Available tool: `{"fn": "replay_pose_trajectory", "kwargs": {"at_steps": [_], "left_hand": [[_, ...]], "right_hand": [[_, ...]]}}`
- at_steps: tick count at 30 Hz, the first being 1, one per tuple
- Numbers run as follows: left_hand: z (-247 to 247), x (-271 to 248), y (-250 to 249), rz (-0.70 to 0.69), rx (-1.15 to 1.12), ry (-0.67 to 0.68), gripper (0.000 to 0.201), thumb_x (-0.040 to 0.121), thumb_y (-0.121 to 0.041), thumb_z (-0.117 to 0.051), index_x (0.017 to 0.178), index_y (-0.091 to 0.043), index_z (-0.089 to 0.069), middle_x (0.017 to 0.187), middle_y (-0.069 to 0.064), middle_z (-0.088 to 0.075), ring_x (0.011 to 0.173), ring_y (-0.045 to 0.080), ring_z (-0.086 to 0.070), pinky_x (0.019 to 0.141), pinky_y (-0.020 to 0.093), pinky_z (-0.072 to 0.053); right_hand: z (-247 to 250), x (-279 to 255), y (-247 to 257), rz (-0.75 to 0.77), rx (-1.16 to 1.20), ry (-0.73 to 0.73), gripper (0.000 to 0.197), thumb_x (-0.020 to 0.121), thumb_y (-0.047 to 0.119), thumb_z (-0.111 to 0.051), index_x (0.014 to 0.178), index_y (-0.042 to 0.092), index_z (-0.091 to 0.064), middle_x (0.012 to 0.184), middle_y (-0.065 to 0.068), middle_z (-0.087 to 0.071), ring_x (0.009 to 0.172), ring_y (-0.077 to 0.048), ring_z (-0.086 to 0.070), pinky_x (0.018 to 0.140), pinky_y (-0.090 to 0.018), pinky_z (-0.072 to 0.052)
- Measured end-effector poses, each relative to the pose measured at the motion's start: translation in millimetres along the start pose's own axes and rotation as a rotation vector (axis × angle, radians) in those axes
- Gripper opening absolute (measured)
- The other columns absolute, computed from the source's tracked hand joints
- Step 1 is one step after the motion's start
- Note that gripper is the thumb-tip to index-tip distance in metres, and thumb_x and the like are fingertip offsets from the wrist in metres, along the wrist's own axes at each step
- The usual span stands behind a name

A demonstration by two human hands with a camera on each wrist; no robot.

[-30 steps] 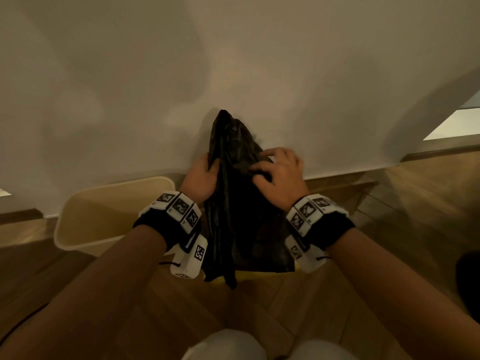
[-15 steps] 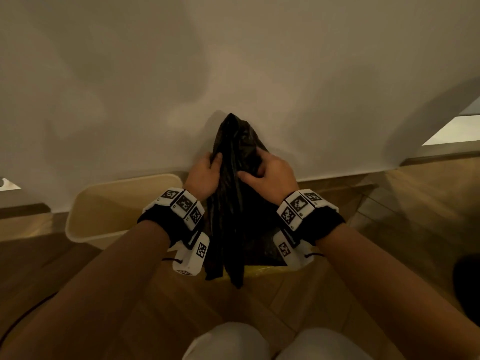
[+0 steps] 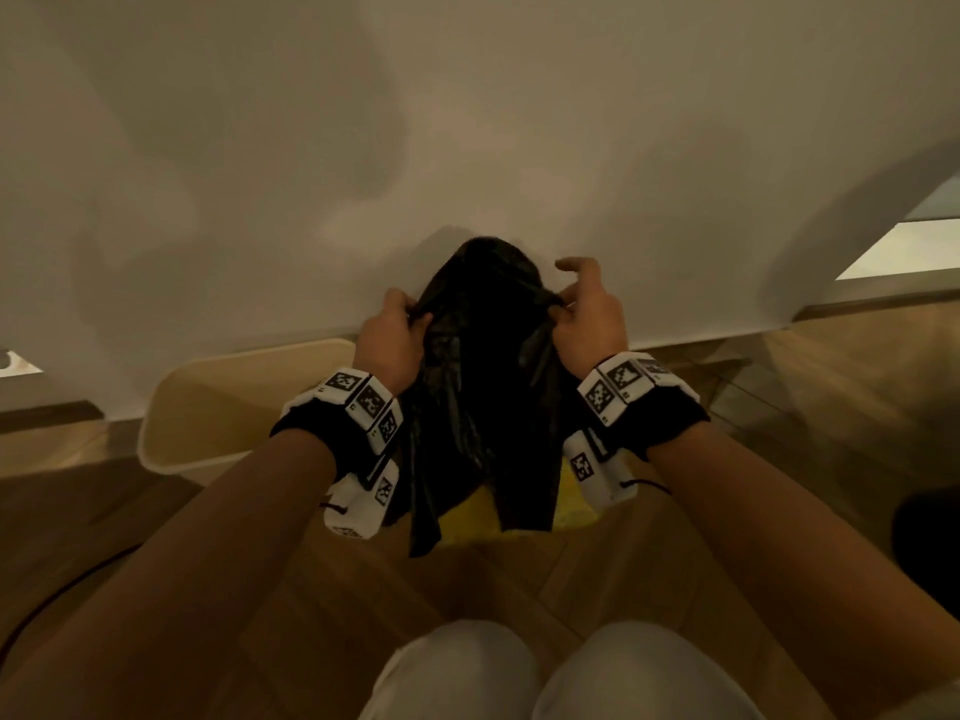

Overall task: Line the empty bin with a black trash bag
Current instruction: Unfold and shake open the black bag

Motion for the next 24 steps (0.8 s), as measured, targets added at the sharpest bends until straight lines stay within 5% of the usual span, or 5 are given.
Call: {"fn": "replay_pose_trajectory", "kwargs": {"at_steps": [5, 9, 14, 19, 24], "left_hand": [[4.0, -3.1, 1.5, -0.150, 0.225, -0.072, 0.056, 0.077, -0.020, -0.062, 0.126, -0.008, -0.039, 0.121, 0.018, -0.052, 0.111, 0.037, -0.047, 0.087, 0.041, -0.041], [3.1, -13.0, -38.5, -0.373, 0.276, -0.193, 0.068, 0.071, -0.044, -0.066, 0.129, -0.021, -0.041, 0.127, 0.009, -0.044, 0.115, 0.031, -0.040, 0.095, 0.040, -0.034], [-15.3, -12.8, -57.5, -0.458, 0.643, -0.032, 0.045, 0.085, -0.048, -0.052, 0.124, -0.027, -0.049, 0.125, 0.002, -0.054, 0.116, 0.029, -0.042, 0.091, 0.042, -0.031], [-6.3, -1.3, -38.9, -0.198, 0.338, 0.094, 0.033, 0.092, -0.012, -0.041, 0.122, -0.013, -0.054, 0.118, 0.022, -0.061, 0.108, 0.040, -0.055, 0.089, 0.042, -0.044], [2.0, 0.5, -45.9, -0.169, 0.093, 0.156, 0.034, 0.093, -0.009, -0.044, 0.125, -0.001, -0.048, 0.122, 0.020, -0.059, 0.111, 0.034, -0.056, 0.088, 0.035, -0.044]], "right_hand": [[21.0, 20.1, -8.4, -0.037, -0.039, -0.136, 0.036, 0.088, -0.009, -0.035, 0.106, 0.003, -0.063, 0.116, -0.020, -0.061, 0.110, -0.034, -0.055, 0.094, -0.032, -0.041], [18.2, 18.4, 11.0, 0.106, 0.061, -0.104, 0.019, 0.096, 0.009, -0.044, 0.108, 0.003, -0.057, 0.100, -0.009, -0.063, 0.091, -0.019, -0.057, 0.076, -0.022, -0.041], [20.4, 10.0, 25.7, 0.246, 0.128, -0.042, 0.022, 0.087, 0.022, -0.063, 0.098, 0.003, -0.061, 0.079, 0.003, -0.056, 0.074, -0.010, -0.053, 0.060, 0.000, -0.036], [26.0, 16.1, 11.4, 0.195, -0.180, 0.252, 0.054, 0.063, 0.022, -0.084, 0.110, 0.012, -0.060, 0.083, 0.008, -0.058, 0.080, -0.012, -0.057, 0.066, -0.009, -0.042], [25.8, 15.9, -14.0, 0.077, -0.515, 0.311, 0.021, 0.087, 0.003, -0.052, 0.102, 0.000, -0.067, 0.103, -0.024, -0.067, 0.097, -0.038, -0.062, 0.072, -0.032, -0.044]]}}
Point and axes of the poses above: each hand's wrist, its own x-axis towards the middle knuckle, its own z-axis out of the back of the hand, y = z × x, the point moved 4 cm from there along x, towards the middle knuckle
